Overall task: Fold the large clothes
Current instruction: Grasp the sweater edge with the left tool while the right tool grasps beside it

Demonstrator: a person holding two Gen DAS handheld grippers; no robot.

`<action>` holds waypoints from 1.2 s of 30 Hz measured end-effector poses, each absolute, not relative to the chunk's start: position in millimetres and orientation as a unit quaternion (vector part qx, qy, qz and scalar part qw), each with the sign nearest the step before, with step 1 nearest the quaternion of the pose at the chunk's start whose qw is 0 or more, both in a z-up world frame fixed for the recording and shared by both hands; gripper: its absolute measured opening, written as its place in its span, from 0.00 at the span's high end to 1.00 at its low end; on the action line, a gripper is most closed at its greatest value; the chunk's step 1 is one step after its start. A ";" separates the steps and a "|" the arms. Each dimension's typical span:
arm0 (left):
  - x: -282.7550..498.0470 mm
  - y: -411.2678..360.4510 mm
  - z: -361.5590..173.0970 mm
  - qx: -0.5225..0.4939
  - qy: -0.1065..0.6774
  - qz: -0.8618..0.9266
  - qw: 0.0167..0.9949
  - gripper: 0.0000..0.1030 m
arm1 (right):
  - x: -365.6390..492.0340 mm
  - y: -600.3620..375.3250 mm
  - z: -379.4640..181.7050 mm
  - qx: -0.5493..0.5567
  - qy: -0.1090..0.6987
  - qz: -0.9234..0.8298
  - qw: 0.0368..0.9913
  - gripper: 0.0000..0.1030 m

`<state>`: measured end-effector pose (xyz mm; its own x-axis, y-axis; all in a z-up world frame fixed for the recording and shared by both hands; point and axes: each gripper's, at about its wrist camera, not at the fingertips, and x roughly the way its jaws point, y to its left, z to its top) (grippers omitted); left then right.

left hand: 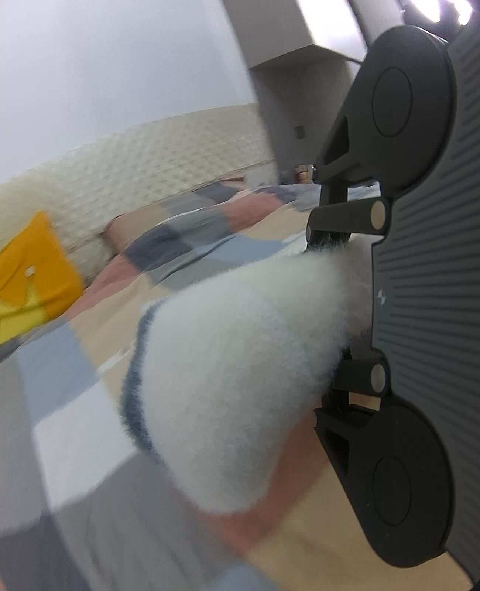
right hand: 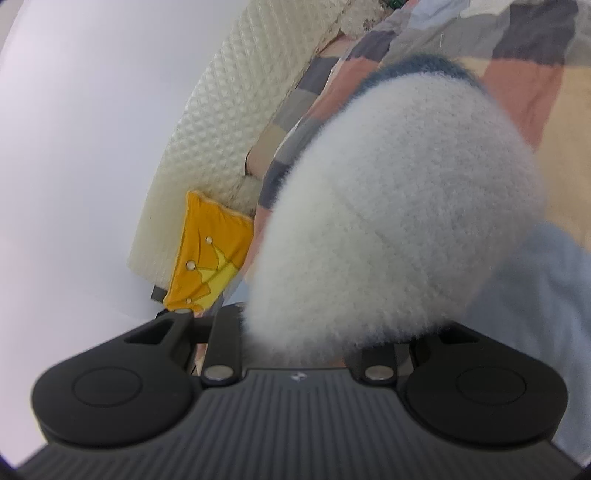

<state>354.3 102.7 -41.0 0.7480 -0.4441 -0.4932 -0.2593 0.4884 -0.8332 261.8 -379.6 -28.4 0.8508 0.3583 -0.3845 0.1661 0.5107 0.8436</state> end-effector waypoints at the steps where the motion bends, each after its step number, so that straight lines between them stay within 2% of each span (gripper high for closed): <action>1: 367.3 97.8 -43.1 -0.507 0.354 -0.064 0.783 0.66 | 271.1 -386.9 -29.2 0.498 0.264 0.052 0.825 0.67; 10: 469.1 33.1 -44.8 -0.484 0.383 -0.066 0.784 0.66 | 352.3 -436.6 -58.4 0.535 0.277 0.009 0.798 0.67; 15: 519.1 11.0 -45.7 -0.510 0.373 -0.094 0.770 0.66 | 389.7 -456.5 -68.0 0.548 0.241 0.010 0.801 0.67; 21: 563.7 -18.5 -57.1 -0.492 0.379 -0.111 0.776 0.66 | 415.9 -476.5 -84.8 0.548 0.208 0.005 0.810 0.67; 27: 584.6 -36.1 -95.8 -0.456 0.408 -0.121 0.781 0.66 | 415.5 -493.0 -120.0 0.538 0.214 -0.015 0.815 0.67; 36: 553.9 -22.7 -133.9 -0.415 0.434 -0.126 0.789 0.66 | 379.2 -488.0 -168.3 0.542 0.270 -0.028 0.796 0.67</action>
